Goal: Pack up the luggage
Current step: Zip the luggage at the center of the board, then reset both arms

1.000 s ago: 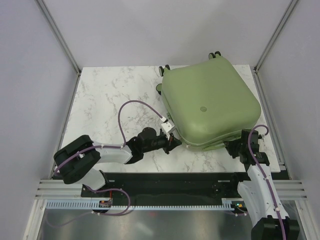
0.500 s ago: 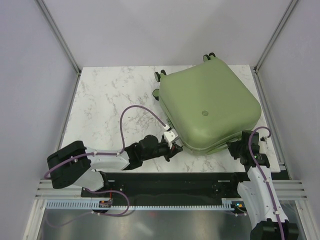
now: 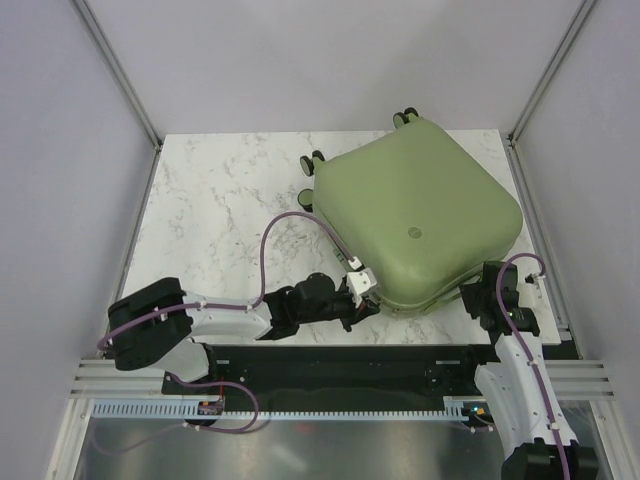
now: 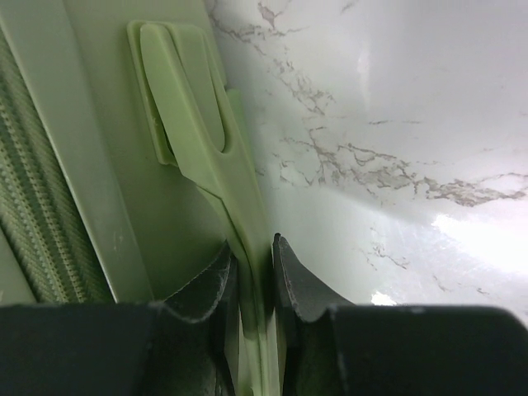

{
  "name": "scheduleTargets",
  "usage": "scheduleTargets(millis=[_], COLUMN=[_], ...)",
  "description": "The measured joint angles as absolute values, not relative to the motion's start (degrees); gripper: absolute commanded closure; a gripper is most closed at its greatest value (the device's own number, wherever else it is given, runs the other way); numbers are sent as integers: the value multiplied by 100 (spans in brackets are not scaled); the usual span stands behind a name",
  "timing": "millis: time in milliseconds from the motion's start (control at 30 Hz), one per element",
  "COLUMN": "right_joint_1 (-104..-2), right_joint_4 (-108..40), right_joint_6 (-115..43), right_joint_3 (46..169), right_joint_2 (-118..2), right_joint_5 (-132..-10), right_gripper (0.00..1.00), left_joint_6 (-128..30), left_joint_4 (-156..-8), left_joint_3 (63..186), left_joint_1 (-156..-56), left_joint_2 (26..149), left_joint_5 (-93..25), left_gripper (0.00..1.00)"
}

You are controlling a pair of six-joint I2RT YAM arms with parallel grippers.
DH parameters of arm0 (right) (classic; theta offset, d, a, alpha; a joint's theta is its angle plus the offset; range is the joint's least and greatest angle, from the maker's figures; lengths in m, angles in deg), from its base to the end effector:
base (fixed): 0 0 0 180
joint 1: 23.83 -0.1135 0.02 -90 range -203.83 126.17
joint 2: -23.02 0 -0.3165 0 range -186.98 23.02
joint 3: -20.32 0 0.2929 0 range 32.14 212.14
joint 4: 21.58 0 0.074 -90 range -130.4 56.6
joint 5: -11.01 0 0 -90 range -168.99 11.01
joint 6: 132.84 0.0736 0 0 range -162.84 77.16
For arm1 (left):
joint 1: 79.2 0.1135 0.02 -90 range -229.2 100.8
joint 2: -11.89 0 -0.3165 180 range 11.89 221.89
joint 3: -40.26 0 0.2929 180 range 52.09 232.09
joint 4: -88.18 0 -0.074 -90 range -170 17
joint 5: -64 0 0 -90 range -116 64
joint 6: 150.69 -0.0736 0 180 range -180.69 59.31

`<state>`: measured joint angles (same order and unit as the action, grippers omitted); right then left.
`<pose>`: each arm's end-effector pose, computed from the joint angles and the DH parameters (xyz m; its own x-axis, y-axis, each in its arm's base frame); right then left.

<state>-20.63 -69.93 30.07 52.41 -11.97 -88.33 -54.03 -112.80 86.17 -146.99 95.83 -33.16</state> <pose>0.1441 -0.0200 0.1658 -0.0792 0.9491 -0.3049 0.7903 0.2462 0.5611 0.1268 -0.3348 0.2047 -0.2218 0.2389 -0.9454 0.9443 0.2944 -0.1472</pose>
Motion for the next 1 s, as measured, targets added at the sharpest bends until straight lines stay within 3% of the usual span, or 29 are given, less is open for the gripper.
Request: scheduleTargets(millis=[833, 933, 967, 1000], right_joint_1=[-2185, -2185, -2185, -2185], right_joint_4=[-6799, -6792, -6794, -6803], right_joint_6=[3075, 3018, 2970, 2900], right_joint_3=[5106, 5099, 5106, 5125], right_joint_2=[-1111, -1083, -1081, -1085], right_joint_5=[-9264, -9264, -9261, -9259], right_gripper=[100, 100, 99, 97], left_joint_6=[-5504, -5460, -5430, -5360], left_joint_4=[-11072, -11033, -11035, -11035], left_joint_3=[9229, 9244, 9244, 9244], left_joint_1=[-15348, -15364, -15399, -15464], left_joint_2=[10079, 10079, 10077, 10064], left_joint_5=[-3196, -3207, -3231, -3303], left_gripper=[98, 68, 53, 49])
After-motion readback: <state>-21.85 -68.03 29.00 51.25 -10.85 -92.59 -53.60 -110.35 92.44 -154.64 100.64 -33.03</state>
